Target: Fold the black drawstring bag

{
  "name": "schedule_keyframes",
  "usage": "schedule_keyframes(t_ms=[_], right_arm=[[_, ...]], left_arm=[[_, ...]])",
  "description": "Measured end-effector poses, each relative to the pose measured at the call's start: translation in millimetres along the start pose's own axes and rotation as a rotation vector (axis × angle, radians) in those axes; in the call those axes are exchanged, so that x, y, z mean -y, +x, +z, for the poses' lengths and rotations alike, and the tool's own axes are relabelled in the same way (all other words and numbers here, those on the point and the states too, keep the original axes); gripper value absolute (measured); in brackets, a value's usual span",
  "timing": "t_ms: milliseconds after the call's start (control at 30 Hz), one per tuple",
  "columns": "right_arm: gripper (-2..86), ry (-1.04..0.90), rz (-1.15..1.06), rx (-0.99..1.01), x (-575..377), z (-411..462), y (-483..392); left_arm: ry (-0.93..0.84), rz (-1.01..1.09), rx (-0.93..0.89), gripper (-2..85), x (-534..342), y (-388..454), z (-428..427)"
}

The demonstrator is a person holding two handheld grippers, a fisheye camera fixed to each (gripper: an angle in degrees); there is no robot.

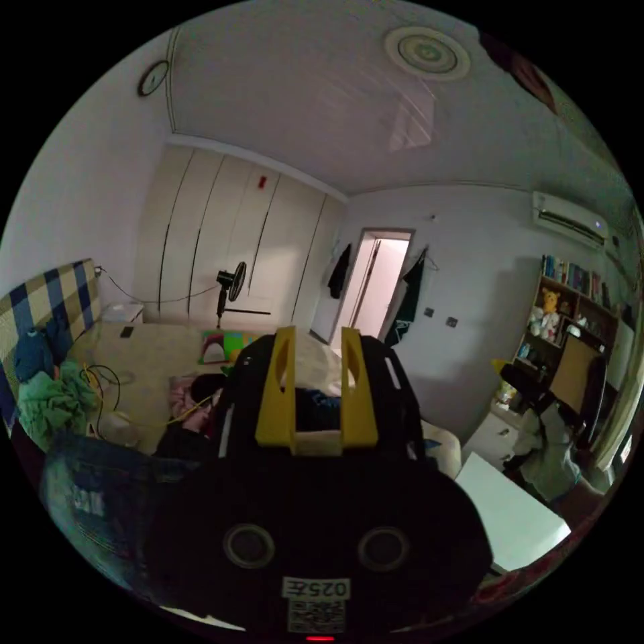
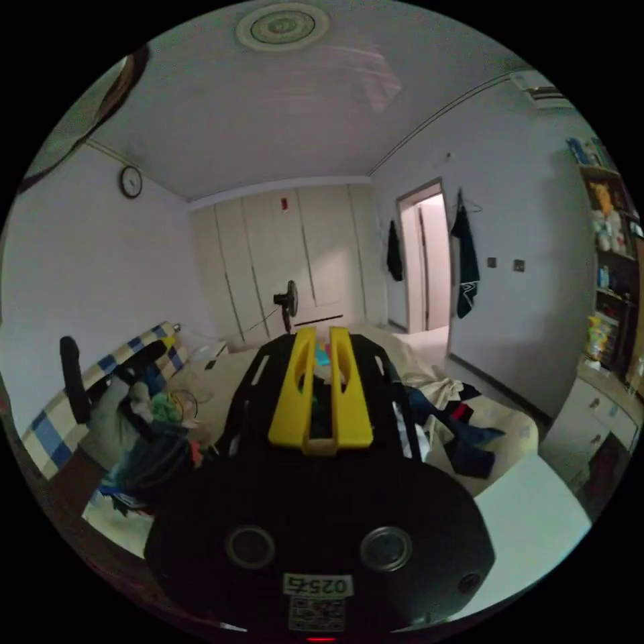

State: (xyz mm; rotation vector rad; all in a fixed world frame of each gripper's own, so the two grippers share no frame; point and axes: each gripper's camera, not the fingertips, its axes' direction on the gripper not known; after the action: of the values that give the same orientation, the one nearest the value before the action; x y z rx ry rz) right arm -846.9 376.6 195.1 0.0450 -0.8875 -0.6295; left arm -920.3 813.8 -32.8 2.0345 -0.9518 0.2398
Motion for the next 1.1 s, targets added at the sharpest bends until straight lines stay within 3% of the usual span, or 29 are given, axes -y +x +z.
schedule_keyframes(t_ms=[200,367,567,733,933,1033,1100], right_arm=[[14.2,-0.286,-0.179,0.161,0,135,89],[15.9,-0.428,-0.071,0.304,-1,251,150],[17.4,-0.597,0.062,0.355,-3,393,220],[18.2,-0.782,-0.031,0.342,-12,506,253],[15.4,-1.002,-0.047,0.393,-27,600,292],[10.8,-1.113,0.072,0.433,-35,637,313],[4.6,-1.297,0.162,0.459,-46,657,323]], left_arm=[[-0.257,-0.072,0.135,15.1,-44,89,126],[-0.451,-0.033,0.169,16.2,-67,117,211],[-0.632,-0.027,0.128,16.6,-93,117,354],[-0.766,0.111,0.027,16.4,-120,130,480],[-1.006,0.099,0.095,14.4,-141,119,579],[-1.037,-0.059,0.072,10.0,-143,104,599],[-1.109,-0.167,0.149,4.3,-152,89,606]])
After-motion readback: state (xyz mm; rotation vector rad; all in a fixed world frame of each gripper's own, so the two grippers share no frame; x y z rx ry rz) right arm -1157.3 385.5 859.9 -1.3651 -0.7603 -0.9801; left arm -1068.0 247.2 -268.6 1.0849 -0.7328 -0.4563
